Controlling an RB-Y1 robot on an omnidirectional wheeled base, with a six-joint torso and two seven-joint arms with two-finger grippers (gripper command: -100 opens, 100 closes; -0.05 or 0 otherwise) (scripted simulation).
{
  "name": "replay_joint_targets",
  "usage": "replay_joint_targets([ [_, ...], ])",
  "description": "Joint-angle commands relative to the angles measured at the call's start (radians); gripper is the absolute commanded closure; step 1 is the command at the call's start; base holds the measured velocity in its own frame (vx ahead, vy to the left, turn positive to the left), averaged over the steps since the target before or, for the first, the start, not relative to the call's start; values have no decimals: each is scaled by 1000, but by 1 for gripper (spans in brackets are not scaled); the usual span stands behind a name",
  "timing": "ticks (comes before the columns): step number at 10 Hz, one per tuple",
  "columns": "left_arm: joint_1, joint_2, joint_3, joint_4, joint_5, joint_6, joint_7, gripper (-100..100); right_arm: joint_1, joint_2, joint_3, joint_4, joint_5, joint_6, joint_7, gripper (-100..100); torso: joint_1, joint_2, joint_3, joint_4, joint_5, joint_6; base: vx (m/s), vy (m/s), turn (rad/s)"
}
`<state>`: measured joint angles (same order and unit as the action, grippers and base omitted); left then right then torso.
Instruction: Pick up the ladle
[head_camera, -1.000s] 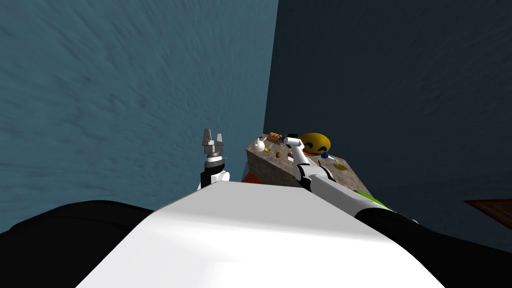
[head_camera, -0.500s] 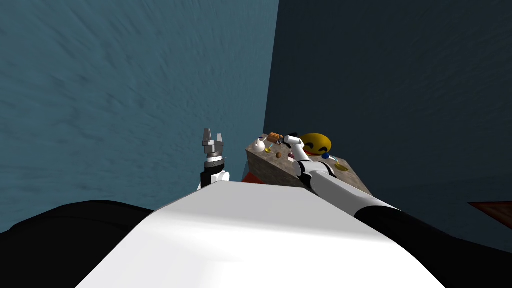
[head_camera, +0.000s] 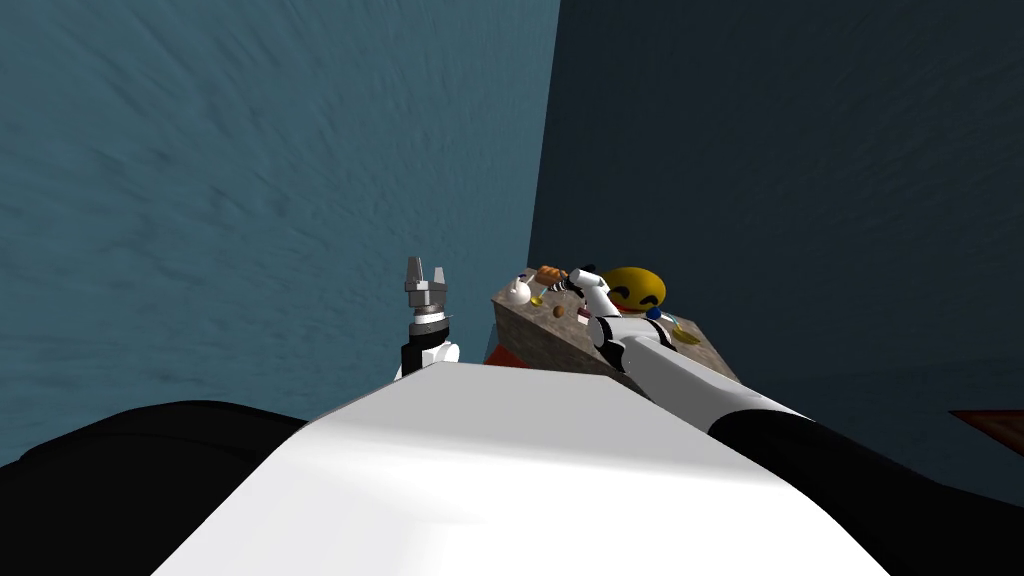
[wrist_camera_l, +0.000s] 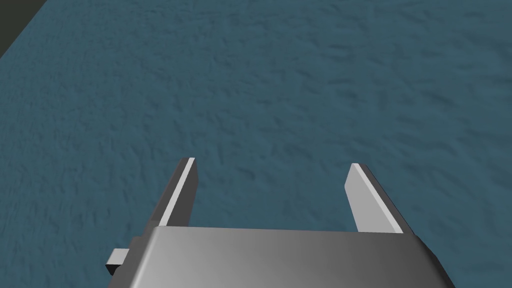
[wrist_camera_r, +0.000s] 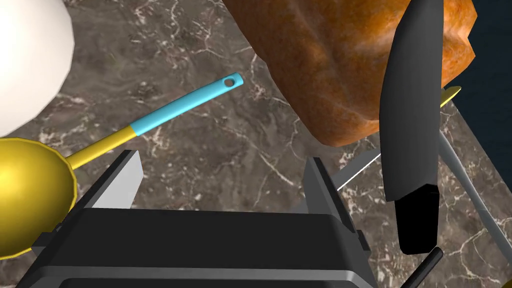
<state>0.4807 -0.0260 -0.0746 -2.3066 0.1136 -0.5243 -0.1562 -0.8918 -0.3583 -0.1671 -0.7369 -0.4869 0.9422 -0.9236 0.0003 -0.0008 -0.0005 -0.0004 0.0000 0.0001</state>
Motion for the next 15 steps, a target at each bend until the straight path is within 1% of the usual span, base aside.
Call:
replay_joint_targets([
  [1, 0, 0, 0, 0, 0, 0, 0, 0, -15, -5, -2, 45, -19, 38, -13, -100, 0, 0, 0, 0, 0, 0, 15, 2, 11],
  [2, 0, 0, 0, 0, 0, 0, 0, 0, -39, -14, -6, 88, -55, 69, -33, -100, 0, 0, 0, 0, 0, 0, 17, 5, 30],
  [3, 0, 0, 0, 0, 0, 0, 0, 0, -39, -14, -6, 97, -55, 87, -33, -100, 0, 0, 0, 0, 0, 0, 15, 5, 10],
  [4, 0, 0, 0, 0, 0, 0, 0, 0, -59, -23, -9, 137, -90, 119, -52, -100, 0, 0, 0, 0, 0, 0, 14, 9, 25],
  [5, 0, 0, 0, 0, 0, 0, 0, 0, -59, -23, -9, 146, -90, 133, -52, -100, 0, 0, 0, 0, 0, 0, 13, 6, 16],
  [6, 0, 0, 0, 0, 0, 0, 0, 0, -77, -30, -12, 191, -122, 163, -68, -100, 0, 0, 0, 0, 0, 0, 15, 6, 29],
  [7, 0, 0, 0, 0, 0, 0, 0, 0, -77, -30, -12, 191, -122, 175, -68, -100, 0, 0, 0, 0, 0, 0, 12, 4, 14],
  [8, 0, 0, 0, 0, 0, 0, 0, 0, -92, -37, -15, 231, -151, 210, -83, -100, 0, 0, 0, 0, 0, 0, 12, 7, 28],
  [9, 0, 0, 0, 0, 0, 0, 0, 0, -92, -37, -15, 231, -151, 212, -83, -100, 0, 0, 0, 0, 0, 0, 11, 7, 15],
  [10, 0, 0, 0, 0, 0, 0, 0, 0, -105, -43, -17, 267, -178, 245, -96, -100, 0, 0, 0, 0, 0, 0, 15, 10, 30],
  [11, 0, 0, 0, 0, 0, 0, 0, 0, -115, -48, -19, 291, -200, 273, -107, -100, 0, 0, 0, 0, 0, 0, 20, 11, 43],
  [12, 0, 0, 0, 0, 0, 0, 0, 0, -115, -48, -19, 297, -200, 273, -107, -100, 0, 0, 0, 0, 0, 0, 15, 7, 11],
  [14, 0, 0, 0, 0, 0, 0, 0, 0, -127, -54, -21, 340, -233, 313, -123, -100, 0, 0, 0, 0, 0, 0, 15, 7, 25],
  [15, 0, 0, 0, 0, 0, 0, 0, 0, -130, -56, -21, 352, -242, 325, -128, -100, 0, 0, 0, 0, 0, 0, 15, 8, 25],
])
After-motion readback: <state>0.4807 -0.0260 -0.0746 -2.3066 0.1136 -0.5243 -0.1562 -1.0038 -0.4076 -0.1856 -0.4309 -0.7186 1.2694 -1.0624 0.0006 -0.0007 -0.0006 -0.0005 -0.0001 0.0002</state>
